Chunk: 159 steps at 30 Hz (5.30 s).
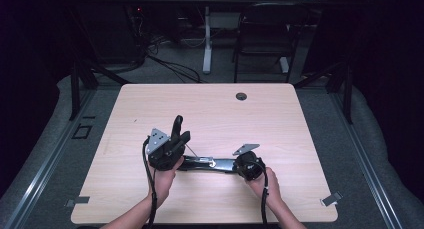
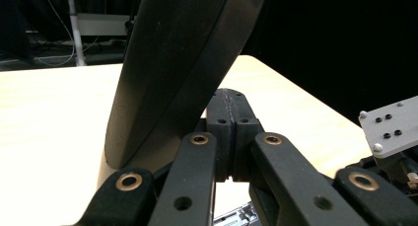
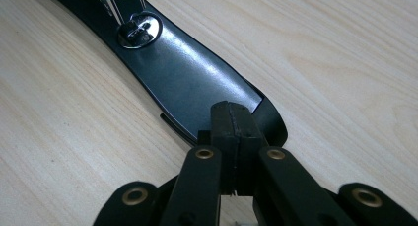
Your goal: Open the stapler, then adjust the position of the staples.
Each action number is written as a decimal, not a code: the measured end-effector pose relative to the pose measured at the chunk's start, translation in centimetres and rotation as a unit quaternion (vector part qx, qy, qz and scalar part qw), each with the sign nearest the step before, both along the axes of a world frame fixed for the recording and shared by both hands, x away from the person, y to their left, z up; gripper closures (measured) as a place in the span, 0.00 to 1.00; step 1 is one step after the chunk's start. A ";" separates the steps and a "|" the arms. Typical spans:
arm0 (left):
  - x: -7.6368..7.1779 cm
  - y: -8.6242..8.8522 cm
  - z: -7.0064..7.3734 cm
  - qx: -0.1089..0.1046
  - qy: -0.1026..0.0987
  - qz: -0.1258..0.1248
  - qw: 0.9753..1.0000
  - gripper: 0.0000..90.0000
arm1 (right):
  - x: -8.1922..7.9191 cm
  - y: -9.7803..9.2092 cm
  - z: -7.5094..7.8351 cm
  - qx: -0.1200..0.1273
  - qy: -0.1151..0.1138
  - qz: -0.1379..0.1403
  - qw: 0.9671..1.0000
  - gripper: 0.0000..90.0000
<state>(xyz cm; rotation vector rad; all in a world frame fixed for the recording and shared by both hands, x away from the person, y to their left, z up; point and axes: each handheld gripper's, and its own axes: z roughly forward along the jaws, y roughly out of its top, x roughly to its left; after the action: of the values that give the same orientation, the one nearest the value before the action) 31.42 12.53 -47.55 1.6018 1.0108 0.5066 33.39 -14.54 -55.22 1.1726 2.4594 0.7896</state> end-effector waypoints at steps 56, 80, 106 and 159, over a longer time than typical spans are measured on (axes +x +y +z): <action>1.9 7.2 -0.6 -0.032 0.047 0.084 0.995 0.93 | 0.2 0.1 0.1 -0.008 0.002 0.002 1.000 1.00; 1.2 7.5 0.0 -0.009 0.104 -0.075 0.992 0.37 | 1.1 -0.2 1.2 -0.019 0.013 0.015 1.000 0.90; -0.7 6.5 -0.8 0.095 0.148 -0.235 0.956 0.16 | 1.1 -2.7 3.5 -0.058 0.012 0.016 0.998 0.60; -1.5 8.8 -3.5 0.211 0.220 -0.166 0.938 0.00 | 2.4 -3.7 3.4 -0.040 0.167 0.042 0.984 0.54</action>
<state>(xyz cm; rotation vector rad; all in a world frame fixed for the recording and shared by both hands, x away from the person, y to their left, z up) 29.91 21.29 -51.04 2.2917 0.9633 0.1302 35.76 -18.19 -51.87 1.2676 2.7983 0.5454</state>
